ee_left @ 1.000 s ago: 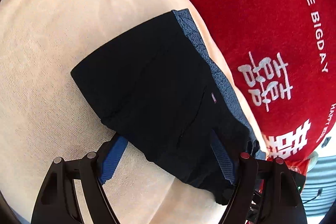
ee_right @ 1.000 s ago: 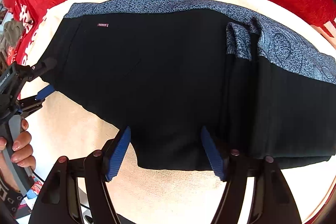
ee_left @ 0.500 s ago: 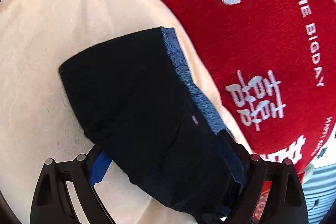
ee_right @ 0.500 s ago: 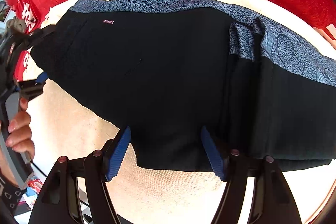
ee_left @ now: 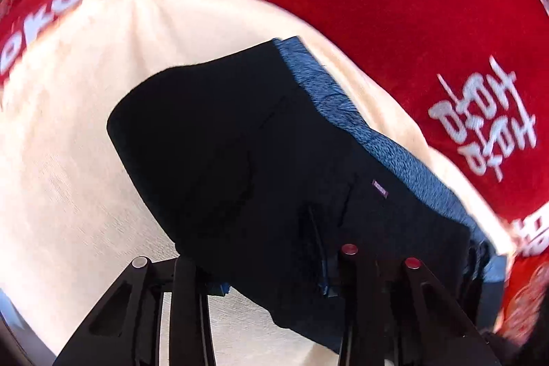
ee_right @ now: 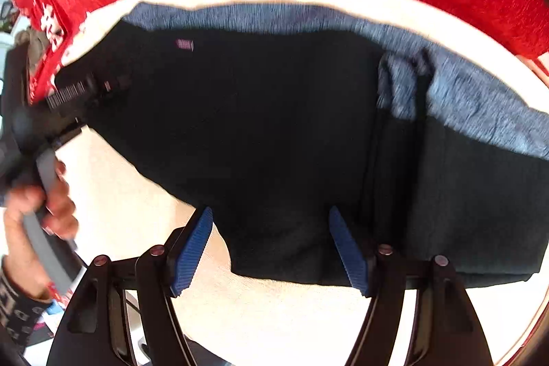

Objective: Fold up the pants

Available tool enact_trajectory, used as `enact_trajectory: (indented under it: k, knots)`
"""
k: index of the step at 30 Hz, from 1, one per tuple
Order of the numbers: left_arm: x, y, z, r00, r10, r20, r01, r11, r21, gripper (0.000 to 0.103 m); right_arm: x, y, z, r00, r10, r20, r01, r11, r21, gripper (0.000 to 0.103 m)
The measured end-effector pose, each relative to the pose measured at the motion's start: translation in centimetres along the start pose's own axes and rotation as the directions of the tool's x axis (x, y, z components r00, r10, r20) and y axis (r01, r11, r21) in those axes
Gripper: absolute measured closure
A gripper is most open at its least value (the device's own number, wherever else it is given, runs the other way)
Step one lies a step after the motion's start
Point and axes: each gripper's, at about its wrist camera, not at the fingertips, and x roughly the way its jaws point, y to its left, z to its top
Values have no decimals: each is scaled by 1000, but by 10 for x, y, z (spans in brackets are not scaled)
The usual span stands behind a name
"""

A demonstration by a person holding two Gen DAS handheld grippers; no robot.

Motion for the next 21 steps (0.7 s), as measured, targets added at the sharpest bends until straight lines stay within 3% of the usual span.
enact_trajectory:
  k: [5, 12, 17, 21]
  knots:
    - [-14, -29, -11, 993, 86, 76, -100, 973, 210, 68, -26, 4, 36, 997, 82, 3, -82, 997, 16, 28]
    - [-18, -44, -17, 982, 142, 123, -175, 927, 332, 68, -36, 58, 123, 970, 232, -69, -235, 971, -46, 22]
    - [-18, -48, -25, 973, 171, 152, -218, 893, 393, 68, -9, 131, 173, 954, 204, -219, -241, 958, -158, 22]
    - [-17, -49, -27, 970, 181, 160, -232, 882, 410, 68, 18, 187, 196, 940, 149, -306, -227, 945, -237, 21]
